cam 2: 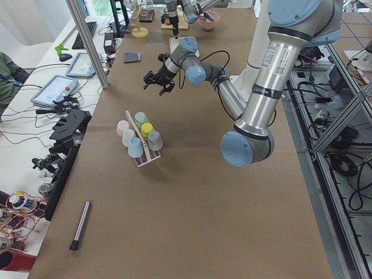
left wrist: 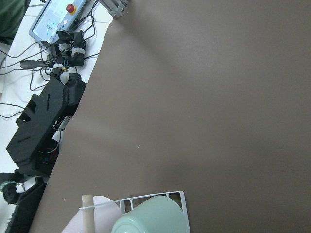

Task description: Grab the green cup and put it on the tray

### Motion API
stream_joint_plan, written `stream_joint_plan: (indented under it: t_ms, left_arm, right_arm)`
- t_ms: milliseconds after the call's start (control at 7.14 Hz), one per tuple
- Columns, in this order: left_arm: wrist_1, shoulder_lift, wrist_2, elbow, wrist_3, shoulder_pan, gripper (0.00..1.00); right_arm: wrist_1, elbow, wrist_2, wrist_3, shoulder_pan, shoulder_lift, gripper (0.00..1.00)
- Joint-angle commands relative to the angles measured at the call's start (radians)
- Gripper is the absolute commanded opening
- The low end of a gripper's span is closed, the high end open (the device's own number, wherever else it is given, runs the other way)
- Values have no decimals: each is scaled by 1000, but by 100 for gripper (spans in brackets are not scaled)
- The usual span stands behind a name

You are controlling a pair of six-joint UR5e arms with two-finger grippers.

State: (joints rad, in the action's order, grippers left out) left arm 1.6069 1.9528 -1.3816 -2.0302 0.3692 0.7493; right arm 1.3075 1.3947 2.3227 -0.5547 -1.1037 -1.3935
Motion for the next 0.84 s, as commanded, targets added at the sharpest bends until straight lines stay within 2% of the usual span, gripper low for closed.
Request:
stream_joint_plan:
  t_ms: [0,140,280,560,700]
  left_arm:
    - [-85,38,253,14,153,-54,99]
    - [-84,41,341,34,268,-56,99]
    - [-76,66,361,79,375,-68,99]
    - [-90,48,591,96,407,-158,99]
    - [-113,38,671,114,471,-186,99]
  right_arm:
    - [-5,7,7,4,-1,-22,63]
    - [-5,10,7,2,-1,-24,63]
    - [-5,9,14,2,1,-22,63]
    - [-5,3,15,2,2,-22,63]
    - [-5,1,15,4,4,-21,63]
